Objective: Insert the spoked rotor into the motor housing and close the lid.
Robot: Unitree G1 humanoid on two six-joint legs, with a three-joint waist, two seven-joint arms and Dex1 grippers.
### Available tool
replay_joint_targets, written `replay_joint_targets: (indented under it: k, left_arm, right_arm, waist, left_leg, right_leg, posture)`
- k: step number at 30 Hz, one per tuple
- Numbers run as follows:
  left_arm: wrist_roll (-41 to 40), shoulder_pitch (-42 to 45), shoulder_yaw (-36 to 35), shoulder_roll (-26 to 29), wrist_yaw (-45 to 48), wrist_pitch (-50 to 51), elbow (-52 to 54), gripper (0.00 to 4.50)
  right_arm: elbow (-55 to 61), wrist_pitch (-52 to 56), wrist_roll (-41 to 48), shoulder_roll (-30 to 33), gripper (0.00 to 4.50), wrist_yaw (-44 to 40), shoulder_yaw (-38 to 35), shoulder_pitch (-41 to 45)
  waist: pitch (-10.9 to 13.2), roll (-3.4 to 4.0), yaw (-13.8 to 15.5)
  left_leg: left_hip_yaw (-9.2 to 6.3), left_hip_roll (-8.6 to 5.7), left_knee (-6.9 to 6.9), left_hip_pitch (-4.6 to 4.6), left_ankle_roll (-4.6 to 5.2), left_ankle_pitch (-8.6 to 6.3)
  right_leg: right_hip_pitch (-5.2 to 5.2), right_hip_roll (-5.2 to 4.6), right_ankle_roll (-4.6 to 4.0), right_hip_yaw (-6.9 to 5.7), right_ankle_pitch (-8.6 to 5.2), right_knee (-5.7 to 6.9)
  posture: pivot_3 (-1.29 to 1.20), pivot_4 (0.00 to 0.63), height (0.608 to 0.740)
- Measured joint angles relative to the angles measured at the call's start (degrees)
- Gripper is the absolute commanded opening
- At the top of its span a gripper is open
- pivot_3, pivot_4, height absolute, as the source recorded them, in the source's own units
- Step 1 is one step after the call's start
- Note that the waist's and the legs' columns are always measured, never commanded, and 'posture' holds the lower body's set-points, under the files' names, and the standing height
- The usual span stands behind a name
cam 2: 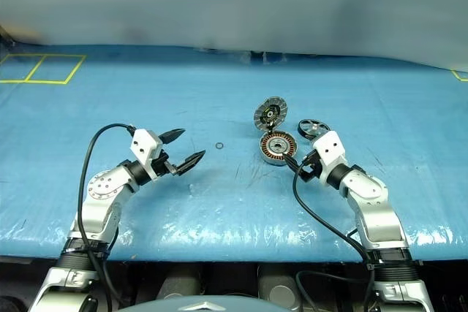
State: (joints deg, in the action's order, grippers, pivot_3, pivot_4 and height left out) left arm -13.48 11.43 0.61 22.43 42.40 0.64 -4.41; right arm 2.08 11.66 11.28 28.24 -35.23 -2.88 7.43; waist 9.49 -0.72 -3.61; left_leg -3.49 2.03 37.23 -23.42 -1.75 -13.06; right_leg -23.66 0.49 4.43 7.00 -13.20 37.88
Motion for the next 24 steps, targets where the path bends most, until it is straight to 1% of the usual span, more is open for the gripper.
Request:
replay_joint_targets:
  k: [6, 24]
  left_arm:
    - [0.1, 0.6, 0.2, -0.9, -0.8, -0.1, 0.0, 4.5]
    - [0.2, 0.3, 0.5, -0.6, -0.8, 0.0, 0.0, 4.5]
  right_arm:
    - [0.5, 0.2, 0.6, 0.0, 4.46, 0.0, -0.3, -0.4]
    - [0.6, 0.2, 1.6, -0.2, 4.46, 0.1, -0.4, -0.9]
  waist:
    - [0.0, 0.0, 0.0]
    - [0.0, 0.0, 0.0]
  left_leg:
    - [0.0, 0.0, 0.0, 0.01, 0.0, 0.0]
    - [0.0, 0.0, 0.0, 0.0, 0.0, 0.0]
  right_leg:
    - [0.0, 0.0, 0.0, 0.0, 0.0, 0.0]
    - [0.0, 0.0, 0.0, 0.0, 0.0, 0.0]
  posture:
    - [0.0, 0.15, 0.74]
    - [0.0, 0.15, 0.74]
